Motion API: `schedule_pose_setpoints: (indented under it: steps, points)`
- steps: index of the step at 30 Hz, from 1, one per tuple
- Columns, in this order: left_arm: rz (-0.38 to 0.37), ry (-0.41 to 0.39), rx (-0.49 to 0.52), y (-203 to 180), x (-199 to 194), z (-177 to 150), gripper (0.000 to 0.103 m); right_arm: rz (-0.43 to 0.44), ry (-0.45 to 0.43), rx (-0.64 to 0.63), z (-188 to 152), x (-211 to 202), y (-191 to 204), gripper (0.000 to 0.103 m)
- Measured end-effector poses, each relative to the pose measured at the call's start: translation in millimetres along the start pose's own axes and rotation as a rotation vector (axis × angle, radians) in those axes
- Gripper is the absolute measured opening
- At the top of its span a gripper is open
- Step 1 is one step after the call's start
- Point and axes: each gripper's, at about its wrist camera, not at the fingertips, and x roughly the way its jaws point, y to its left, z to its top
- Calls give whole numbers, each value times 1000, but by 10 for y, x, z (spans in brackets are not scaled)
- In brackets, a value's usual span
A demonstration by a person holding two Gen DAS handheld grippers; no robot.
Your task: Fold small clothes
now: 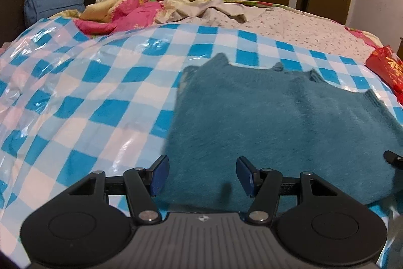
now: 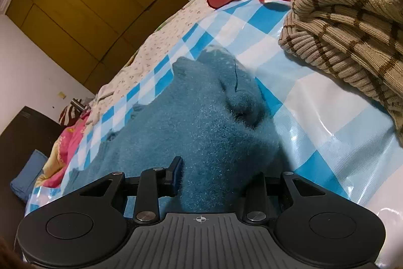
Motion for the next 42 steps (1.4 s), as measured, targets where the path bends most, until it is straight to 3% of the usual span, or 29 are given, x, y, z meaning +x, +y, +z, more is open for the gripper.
schedule_pose_setpoints:
  steps: [15,23,30,42]
  points:
    - [-23,48,114,-704,355,166,67,-13,3,-38,12,36,31,34]
    - [4,78,141,-825,538,157,67,-15,7,-46,17,40,32,34]
    - [-11,27,172,-926,409,196,67,-11,12,-43,22,50,18,34]
    - [70,-14,156,-1080,700,505,67,-13,14,-41,19,51,14,34]
